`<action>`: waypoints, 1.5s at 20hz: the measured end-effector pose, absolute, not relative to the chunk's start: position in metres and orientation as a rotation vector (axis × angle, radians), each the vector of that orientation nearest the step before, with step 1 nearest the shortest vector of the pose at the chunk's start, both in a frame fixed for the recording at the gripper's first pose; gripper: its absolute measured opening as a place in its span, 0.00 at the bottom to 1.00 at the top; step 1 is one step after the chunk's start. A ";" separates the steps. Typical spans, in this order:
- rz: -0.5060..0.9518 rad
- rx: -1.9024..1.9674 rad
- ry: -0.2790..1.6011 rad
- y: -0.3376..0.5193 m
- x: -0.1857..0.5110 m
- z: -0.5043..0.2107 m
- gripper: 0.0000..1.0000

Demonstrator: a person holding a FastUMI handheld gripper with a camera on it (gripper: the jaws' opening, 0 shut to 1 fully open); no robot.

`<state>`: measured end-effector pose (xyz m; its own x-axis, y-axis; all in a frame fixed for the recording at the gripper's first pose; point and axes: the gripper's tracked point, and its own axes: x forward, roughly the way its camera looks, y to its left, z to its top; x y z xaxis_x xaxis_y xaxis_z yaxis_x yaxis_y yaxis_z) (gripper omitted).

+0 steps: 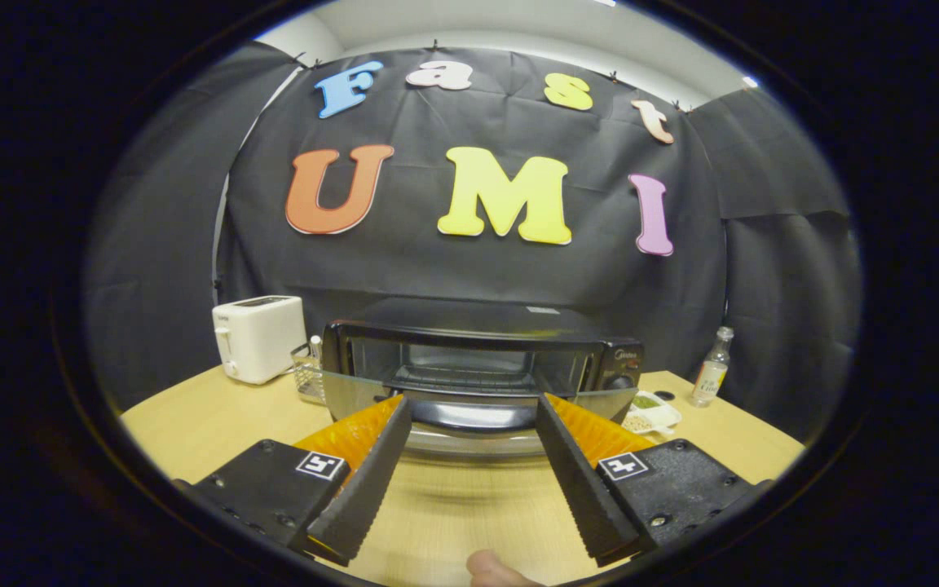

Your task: Open the toaster oven, put the food inside, and close the toaster oven door.

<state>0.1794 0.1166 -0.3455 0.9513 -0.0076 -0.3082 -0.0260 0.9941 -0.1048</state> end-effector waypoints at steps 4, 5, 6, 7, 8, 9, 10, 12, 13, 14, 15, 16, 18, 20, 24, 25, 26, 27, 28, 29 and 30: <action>0.031 -0.101 0.284 0.121 0.206 -0.326 0.99; 0.027 -0.106 0.276 0.118 0.209 -0.314 0.99; 0.019 -0.108 0.263 0.111 0.206 -0.298 1.00; 0.015 -0.103 0.242 0.108 0.201 -0.279 1.00; 0.014 -0.099 0.222 0.104 0.191 -0.259 1.00; 0.019 -0.096 0.206 0.100 0.177 -0.239 1.00; 0.017 -0.089 0.196 0.093 0.161 -0.222 1.00; 0.014 -0.073 0.169 0.077 0.124 -0.187 1.00; 0.009 -0.066 0.154 0.067 0.106 -0.170 1.00; -0.003 -0.071 0.144 0.055 0.088 -0.157 1.00; -0.024 -0.090 0.148 0.041 0.071 -0.148 1.00; -0.049 -0.101 0.146 0.028 0.054 -0.139 1.00; -0.057 -0.093 0.134 0.019 0.031 -0.123 1.00; -0.069 -0.091 0.125 0.006 0.008 -0.109 1.00; -0.074 -0.078 0.101 -0.009 -0.032 -0.094 1.00; -0.064 -0.066 0.088 -0.008 -0.038 -0.091 1.00; -0.061 -0.056 0.075 -0.008 -0.043 -0.089 1.00; -0.065 -0.047 0.068 -0.011 -0.046 -0.087 1.00; -0.061 -0.041 0.065 -0.010 -0.050 -0.085 1.00; -0.050 -0.037 0.062 -0.007 -0.053 -0.086 1.00; -0.040 -0.040 0.060 -0.005 -0.055 -0.088 1.00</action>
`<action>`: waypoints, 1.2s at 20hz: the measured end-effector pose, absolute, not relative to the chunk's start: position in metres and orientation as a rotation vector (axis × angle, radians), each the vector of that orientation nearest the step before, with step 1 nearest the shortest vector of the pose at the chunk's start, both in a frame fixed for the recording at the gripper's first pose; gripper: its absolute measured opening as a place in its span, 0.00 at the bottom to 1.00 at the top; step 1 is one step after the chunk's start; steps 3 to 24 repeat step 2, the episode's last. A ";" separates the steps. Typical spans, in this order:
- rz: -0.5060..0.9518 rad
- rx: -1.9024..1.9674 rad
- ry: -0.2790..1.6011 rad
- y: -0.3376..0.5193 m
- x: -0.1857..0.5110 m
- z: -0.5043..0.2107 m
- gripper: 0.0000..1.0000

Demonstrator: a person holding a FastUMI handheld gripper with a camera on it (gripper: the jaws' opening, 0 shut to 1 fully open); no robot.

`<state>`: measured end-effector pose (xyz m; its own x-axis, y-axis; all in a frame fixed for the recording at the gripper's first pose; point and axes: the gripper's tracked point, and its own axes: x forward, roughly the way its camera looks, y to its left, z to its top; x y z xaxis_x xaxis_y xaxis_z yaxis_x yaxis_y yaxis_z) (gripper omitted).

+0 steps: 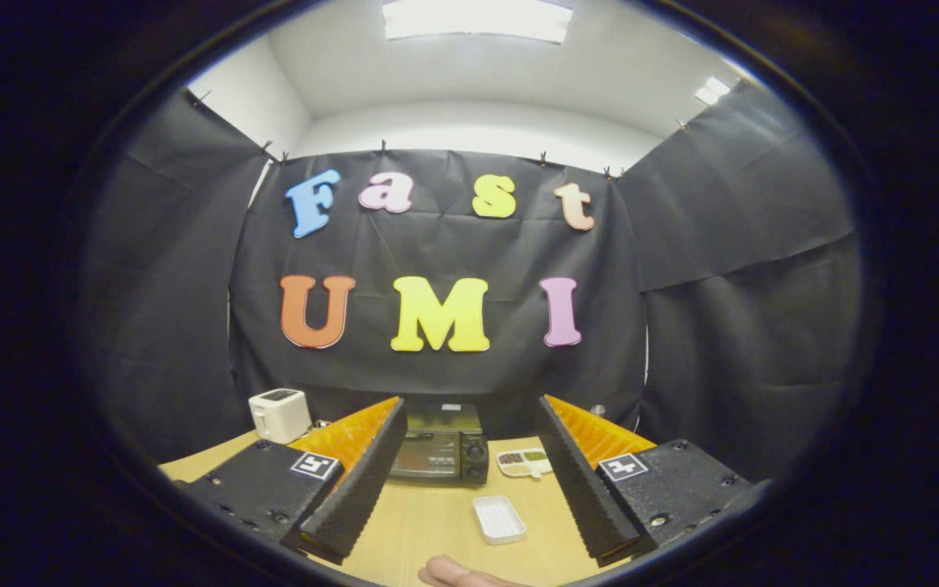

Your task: Open the toaster oven, put the food inside, and close the toaster oven door.

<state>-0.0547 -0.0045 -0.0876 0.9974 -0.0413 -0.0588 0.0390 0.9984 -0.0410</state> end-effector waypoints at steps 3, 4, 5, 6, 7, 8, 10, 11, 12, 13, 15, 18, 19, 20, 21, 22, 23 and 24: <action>-0.036 -0.055 0.046 -0.004 -0.057 -0.089 1.00; -0.036 -0.055 0.046 -0.004 -0.057 -0.089 1.00; -0.036 -0.055 0.046 -0.004 -0.057 -0.089 1.00; -0.036 -0.055 0.046 -0.004 -0.057 -0.089 1.00; -0.036 -0.055 0.046 -0.004 -0.057 -0.089 1.00; -0.036 -0.055 0.046 -0.004 -0.057 -0.089 1.00; -0.036 -0.055 0.046 -0.004 -0.057 -0.089 1.00; -0.036 -0.055 0.046 -0.004 -0.057 -0.089 1.00; -0.036 -0.055 0.046 -0.004 -0.057 -0.089 1.00; -0.036 -0.055 0.046 -0.004 -0.057 -0.089 1.00; -0.036 -0.055 0.046 -0.004 -0.057 -0.089 1.00; -0.036 -0.055 0.046 -0.004 -0.057 -0.089 1.00; -0.036 -0.055 0.046 -0.004 -0.057 -0.089 1.00; -0.036 -0.055 0.046 -0.004 -0.057 -0.089 1.00; -0.036 -0.055 0.046 -0.004 -0.057 -0.089 1.00; -0.036 -0.055 0.046 -0.004 -0.057 -0.089 1.00; -0.036 -0.055 0.046 -0.004 -0.057 -0.089 1.00; -0.036 -0.055 0.046 -0.004 -0.057 -0.089 1.00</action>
